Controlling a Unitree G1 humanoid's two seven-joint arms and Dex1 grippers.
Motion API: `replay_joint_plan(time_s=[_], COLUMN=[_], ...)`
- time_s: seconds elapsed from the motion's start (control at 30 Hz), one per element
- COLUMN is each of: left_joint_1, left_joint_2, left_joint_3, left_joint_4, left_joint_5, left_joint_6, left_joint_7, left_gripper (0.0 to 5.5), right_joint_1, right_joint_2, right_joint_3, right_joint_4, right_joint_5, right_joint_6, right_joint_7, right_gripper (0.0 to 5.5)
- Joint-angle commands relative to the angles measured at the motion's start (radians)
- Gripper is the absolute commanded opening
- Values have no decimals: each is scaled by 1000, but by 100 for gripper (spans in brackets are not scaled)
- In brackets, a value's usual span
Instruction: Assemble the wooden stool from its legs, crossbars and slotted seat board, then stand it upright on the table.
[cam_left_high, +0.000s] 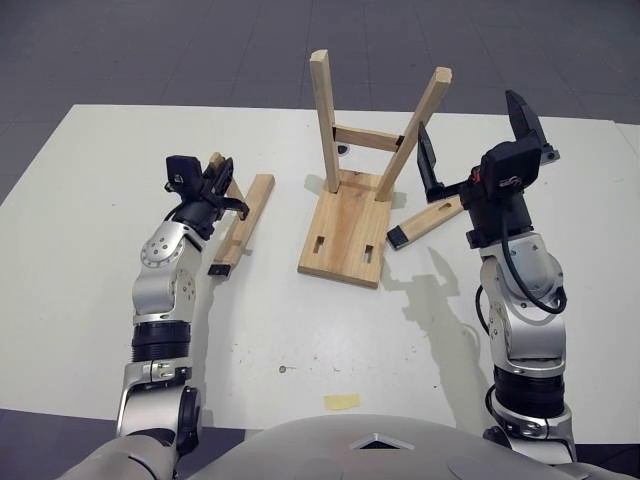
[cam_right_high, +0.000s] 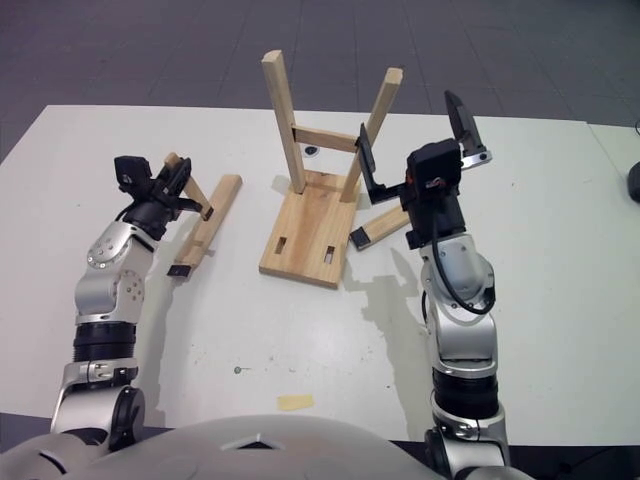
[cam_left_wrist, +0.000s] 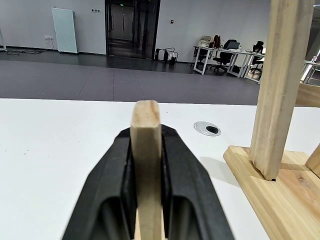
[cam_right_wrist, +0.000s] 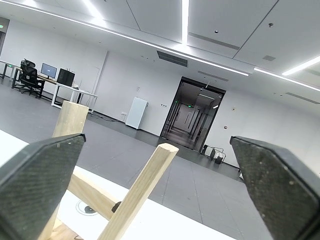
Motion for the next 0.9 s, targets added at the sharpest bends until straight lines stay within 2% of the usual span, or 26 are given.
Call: replay_joint_plan(time_s=[0.03,0.47,0.9], left_joint_1=[140,146,111], left_joint_2=[-29,-63,-6], left_joint_3=[-73,-89,-106], left_joint_4=[96,91,-45], left_joint_5=[53,79,94], left_joint_6=[99,36,63], left_joint_7=[-2,20,11], left_gripper=[41,41,41], right_joint_1=[-9,-81,-91], right_joint_2=[5,-13,-7], right_joint_3=[0,-16,1], right_joint_4=[-9,30,34], right_joint_5=[-12,-1,-11], right_joint_6=[3,-1,1], right_joint_7=[-12,6,5], right_gripper=[540,540,540])
